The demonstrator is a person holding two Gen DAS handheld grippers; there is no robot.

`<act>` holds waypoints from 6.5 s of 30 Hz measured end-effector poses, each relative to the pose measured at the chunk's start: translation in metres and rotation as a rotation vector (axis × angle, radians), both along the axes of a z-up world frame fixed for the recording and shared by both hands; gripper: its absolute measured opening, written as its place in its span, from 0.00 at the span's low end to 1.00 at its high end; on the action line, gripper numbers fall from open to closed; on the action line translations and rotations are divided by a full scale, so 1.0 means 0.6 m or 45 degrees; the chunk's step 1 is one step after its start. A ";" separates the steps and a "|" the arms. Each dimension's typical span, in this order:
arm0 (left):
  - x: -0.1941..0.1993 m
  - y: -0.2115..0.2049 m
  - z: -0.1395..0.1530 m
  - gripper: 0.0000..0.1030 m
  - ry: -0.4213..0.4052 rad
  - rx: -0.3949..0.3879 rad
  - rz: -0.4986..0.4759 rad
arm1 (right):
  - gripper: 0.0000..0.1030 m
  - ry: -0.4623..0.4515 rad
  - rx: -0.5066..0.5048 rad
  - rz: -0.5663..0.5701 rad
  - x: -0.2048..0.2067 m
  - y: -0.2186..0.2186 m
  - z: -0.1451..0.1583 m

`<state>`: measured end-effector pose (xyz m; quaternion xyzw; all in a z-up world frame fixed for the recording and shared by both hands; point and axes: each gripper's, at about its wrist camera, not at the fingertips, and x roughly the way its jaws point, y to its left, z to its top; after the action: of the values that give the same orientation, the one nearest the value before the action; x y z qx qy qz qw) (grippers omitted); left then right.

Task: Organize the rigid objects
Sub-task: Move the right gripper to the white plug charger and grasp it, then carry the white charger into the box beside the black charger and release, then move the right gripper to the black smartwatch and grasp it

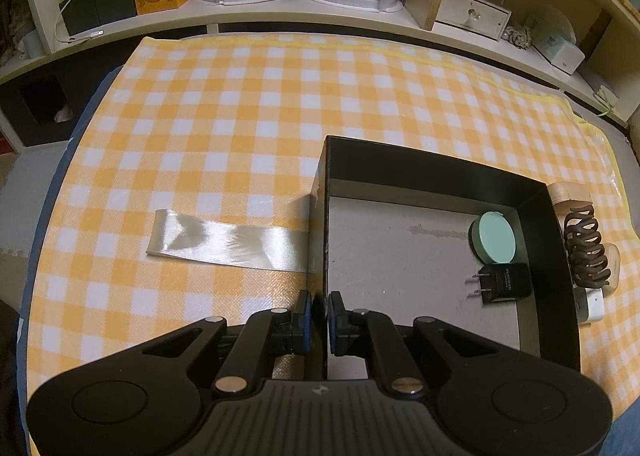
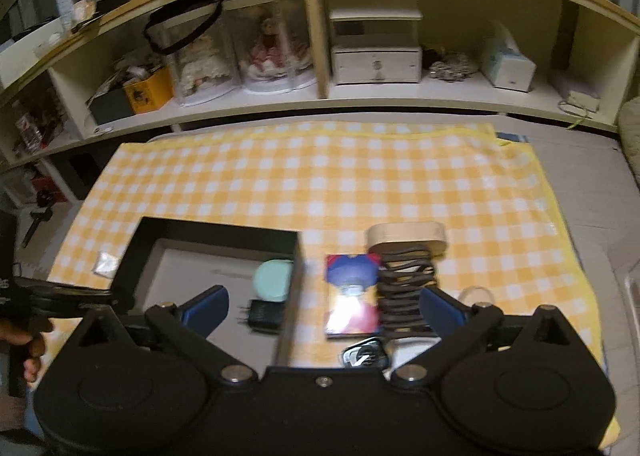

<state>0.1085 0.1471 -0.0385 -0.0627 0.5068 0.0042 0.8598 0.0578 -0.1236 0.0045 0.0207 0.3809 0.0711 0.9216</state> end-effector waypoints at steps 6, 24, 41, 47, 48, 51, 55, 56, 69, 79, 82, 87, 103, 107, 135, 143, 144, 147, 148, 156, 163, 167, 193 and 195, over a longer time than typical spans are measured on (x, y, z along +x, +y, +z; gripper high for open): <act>0.000 -0.002 0.000 0.10 0.000 0.002 0.000 | 1.00 -0.021 -0.030 -0.052 0.012 -0.048 -0.026; 0.000 -0.004 -0.001 0.10 0.000 0.005 -0.001 | 0.86 0.337 0.092 -0.197 0.064 -0.130 -0.168; 0.000 -0.008 -0.003 0.10 0.000 0.012 -0.002 | 0.57 0.452 0.051 -0.247 0.094 -0.114 -0.209; 0.001 -0.009 -0.003 0.10 0.000 0.012 -0.001 | 0.57 0.464 0.052 -0.245 0.082 -0.113 -0.201; 0.001 -0.010 -0.002 0.10 0.000 0.011 -0.001 | 0.57 0.458 0.057 -0.240 0.076 -0.115 -0.194; 0.001 -0.010 -0.002 0.10 0.000 0.013 -0.002 | 0.57 0.406 0.085 -0.213 0.052 -0.120 -0.162; 0.001 -0.011 -0.003 0.10 0.000 0.015 -0.003 | 0.57 0.312 0.162 -0.171 0.031 -0.110 -0.113; 0.001 -0.012 -0.003 0.10 -0.001 0.015 -0.002 | 0.57 0.291 0.176 -0.155 0.028 -0.104 -0.102; 0.001 -0.014 -0.002 0.10 -0.001 0.015 -0.002 | 0.57 0.298 0.248 0.054 0.053 0.034 -0.061; 0.001 -0.017 -0.002 0.10 -0.001 0.014 -0.001 | 0.57 0.404 0.264 0.038 0.064 0.107 -0.100; 0.001 -0.017 -0.002 0.10 -0.001 0.015 -0.002 | 0.59 0.395 0.219 0.004 0.068 0.116 -0.104; 0.001 -0.019 -0.003 0.10 -0.001 0.016 -0.003 | 0.73 0.340 0.189 -0.004 0.061 0.120 -0.093; 0.003 -0.024 -0.002 0.11 -0.003 0.011 -0.008 | 0.14 0.481 0.119 0.144 0.050 0.147 -0.121; 0.003 -0.025 -0.002 0.11 -0.003 0.011 -0.007 | 0.13 0.515 0.061 0.114 0.060 0.153 -0.148; 0.002 -0.028 -0.002 0.11 -0.003 0.016 -0.008 | 0.27 0.358 0.240 0.022 0.057 0.073 -0.080; 0.002 -0.029 -0.002 0.11 -0.003 0.015 -0.008 | 0.67 0.231 0.190 0.040 0.032 0.045 -0.033; 0.002 -0.028 -0.002 0.10 -0.003 0.015 -0.008 | 0.69 0.218 0.182 0.037 0.029 0.041 -0.029; 0.002 -0.030 -0.002 0.10 -0.003 0.016 -0.008 | 0.80 0.171 0.162 0.034 0.019 0.025 -0.016; 0.002 -0.029 -0.002 0.10 -0.003 0.016 -0.008 | 0.84 0.157 0.160 0.035 0.016 0.020 -0.013; 0.003 -0.031 -0.002 0.10 -0.003 0.021 -0.010 | 1.00 0.043 0.152 0.075 -0.001 -0.017 0.002; 0.003 -0.032 -0.002 0.10 -0.003 0.021 -0.010 | 1.00 0.005 0.035 0.087 0.005 -0.046 -0.029; 0.003 -0.034 -0.001 0.10 -0.003 0.022 -0.010 | 1.00 0.042 -0.032 0.112 0.016 -0.061 -0.067; 0.005 -0.039 -0.002 0.10 -0.004 0.029 -0.013 | 0.46 0.254 -0.191 0.392 0.084 -0.025 -0.218; 0.005 -0.039 -0.003 0.10 -0.004 0.029 -0.012 | 0.46 0.267 -0.193 0.378 0.083 -0.025 -0.218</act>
<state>0.1116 0.1236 -0.0400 -0.0507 0.5057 0.0058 0.8612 0.1074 -0.1387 -0.1262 -0.0980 0.4781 0.1747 0.8551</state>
